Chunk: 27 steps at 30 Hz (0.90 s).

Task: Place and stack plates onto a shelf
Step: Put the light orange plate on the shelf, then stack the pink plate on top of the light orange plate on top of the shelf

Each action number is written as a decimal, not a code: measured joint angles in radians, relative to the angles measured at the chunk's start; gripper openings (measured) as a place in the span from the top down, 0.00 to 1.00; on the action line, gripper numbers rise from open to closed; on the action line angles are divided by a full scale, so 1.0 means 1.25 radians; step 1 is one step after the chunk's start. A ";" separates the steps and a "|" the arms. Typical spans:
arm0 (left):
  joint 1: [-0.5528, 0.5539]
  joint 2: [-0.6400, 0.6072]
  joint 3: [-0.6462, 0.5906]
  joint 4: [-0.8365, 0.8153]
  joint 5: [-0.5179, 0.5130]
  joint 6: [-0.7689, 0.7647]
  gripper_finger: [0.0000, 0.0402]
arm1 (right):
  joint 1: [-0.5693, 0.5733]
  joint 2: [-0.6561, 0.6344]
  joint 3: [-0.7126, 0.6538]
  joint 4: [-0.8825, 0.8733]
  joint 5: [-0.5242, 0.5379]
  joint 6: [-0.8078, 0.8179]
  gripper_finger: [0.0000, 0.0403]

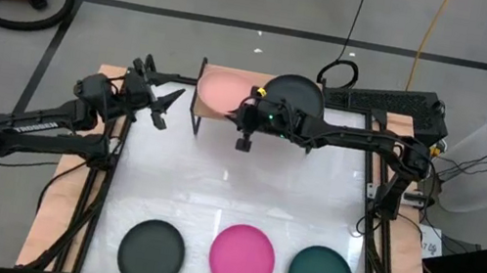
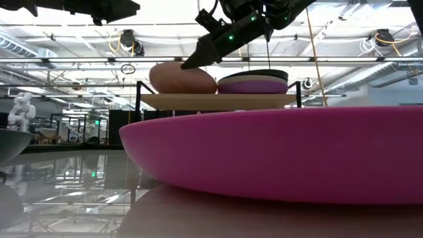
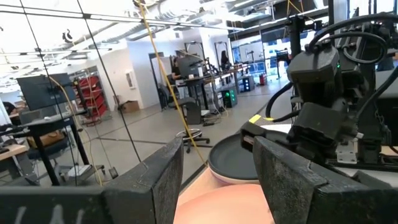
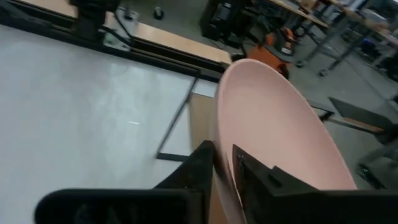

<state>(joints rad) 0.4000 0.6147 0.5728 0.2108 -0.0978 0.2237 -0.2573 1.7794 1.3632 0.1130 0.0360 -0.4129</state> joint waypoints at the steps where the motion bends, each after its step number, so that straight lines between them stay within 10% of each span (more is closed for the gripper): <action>1: 0.000 0.000 0.000 0.000 0.000 0.000 0.50 | 0.000 0.000 0.000 0.001 0.013 0.000 0.87; 17: -0.002 0.000 0.000 -0.021 0.000 -0.015 0.50 | 0.028 -0.054 -0.001 0.000 0.017 0.000 0.71; 27: -0.051 0.021 0.000 -0.014 0.054 -0.043 0.50 | 0.136 -0.243 -0.019 -0.250 0.016 0.099 0.74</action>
<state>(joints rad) 0.3363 0.6409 0.5728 0.1939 -0.0305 0.1696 -0.0876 1.4750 1.3396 -0.1990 0.0559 -0.2889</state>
